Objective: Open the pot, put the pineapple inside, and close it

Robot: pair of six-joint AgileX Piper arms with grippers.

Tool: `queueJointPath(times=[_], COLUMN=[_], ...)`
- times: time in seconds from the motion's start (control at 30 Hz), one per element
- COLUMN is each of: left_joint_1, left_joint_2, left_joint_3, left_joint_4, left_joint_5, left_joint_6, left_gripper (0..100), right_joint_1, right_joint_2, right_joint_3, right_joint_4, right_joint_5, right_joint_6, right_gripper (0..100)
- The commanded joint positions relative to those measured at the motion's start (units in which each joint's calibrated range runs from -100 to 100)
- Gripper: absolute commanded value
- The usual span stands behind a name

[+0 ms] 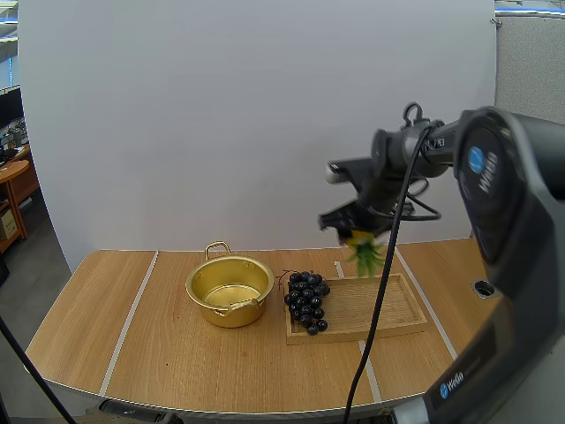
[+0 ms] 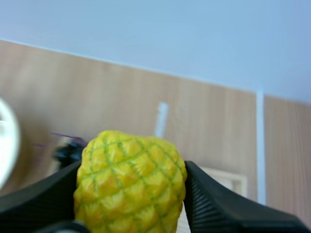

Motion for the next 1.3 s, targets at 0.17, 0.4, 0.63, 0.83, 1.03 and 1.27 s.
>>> queueJointPath(times=[0.17,0.4,0.63,0.83,1.03,1.27], left_joint_1=[-0.09,-0.09,-0.09,-0.09,-0.09,-0.09], left_joint_2=[-0.28,-0.28,-0.28,-0.28,-0.28,-0.28], left_joint_3=[-0.55,-0.55,-0.55,-0.55,-0.55,-0.55], left_joint_4=[0.09,0.09,0.09,0.09,0.09,0.09], left_joint_5=[-1.70,-1.70,-1.70,-1.70,-1.70,-1.70], left_joint_6=[-0.25,-0.25,-0.25,-0.25,-0.25,-0.25], left_gripper=[0,0,0,0,0,0], right_joint_1=[9.21,15.81,19.85,20.35,20.35,20.35], right_joint_2=[-4.70,-3.58,1.20,7.96,15.44,22.30], right_joint_3=[-7.91,-12.25,-13.73,-13.73,-13.73,-13.73], right_joint_4=[3.03,5.15,5.68,5.55,3.55,1.98], right_joint_5=[7.22,6.92,3.74,1.10,-3.21,-8.89], right_joint_6=[-0.54,-0.23,-0.23,-0.23,-0.34,-0.34], right_gripper=[0,0,0,0,0,0])
